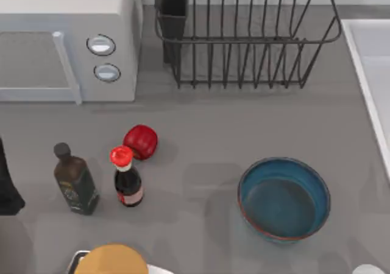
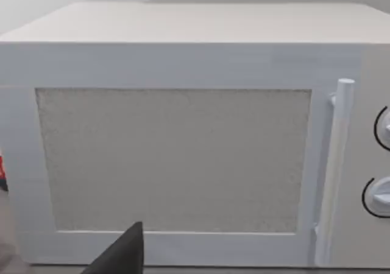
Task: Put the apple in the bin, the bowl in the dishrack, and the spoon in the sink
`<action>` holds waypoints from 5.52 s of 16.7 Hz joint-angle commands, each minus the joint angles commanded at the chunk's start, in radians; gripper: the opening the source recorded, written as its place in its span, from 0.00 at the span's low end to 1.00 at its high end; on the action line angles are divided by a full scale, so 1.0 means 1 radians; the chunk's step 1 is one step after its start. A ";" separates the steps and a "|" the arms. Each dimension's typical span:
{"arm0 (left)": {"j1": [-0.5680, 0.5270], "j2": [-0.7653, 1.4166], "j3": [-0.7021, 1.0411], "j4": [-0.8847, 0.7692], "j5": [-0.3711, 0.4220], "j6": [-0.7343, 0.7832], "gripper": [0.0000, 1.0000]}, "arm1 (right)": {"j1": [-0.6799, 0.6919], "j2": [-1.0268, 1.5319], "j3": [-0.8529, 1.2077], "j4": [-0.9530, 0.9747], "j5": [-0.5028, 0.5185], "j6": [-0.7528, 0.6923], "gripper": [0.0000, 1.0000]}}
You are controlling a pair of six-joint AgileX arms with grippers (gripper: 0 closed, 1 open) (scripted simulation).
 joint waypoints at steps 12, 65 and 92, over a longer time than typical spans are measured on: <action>-0.132 0.499 0.407 -0.289 -0.021 -0.024 1.00 | 0.000 0.000 0.000 0.000 0.000 0.000 1.00; -0.498 2.201 1.530 -0.881 -0.077 -0.084 0.47 | 0.000 0.000 0.000 0.000 0.000 0.000 1.00; -0.506 2.092 1.793 -1.239 -0.058 -0.094 0.00 | 0.000 0.000 0.000 0.000 0.000 0.000 1.00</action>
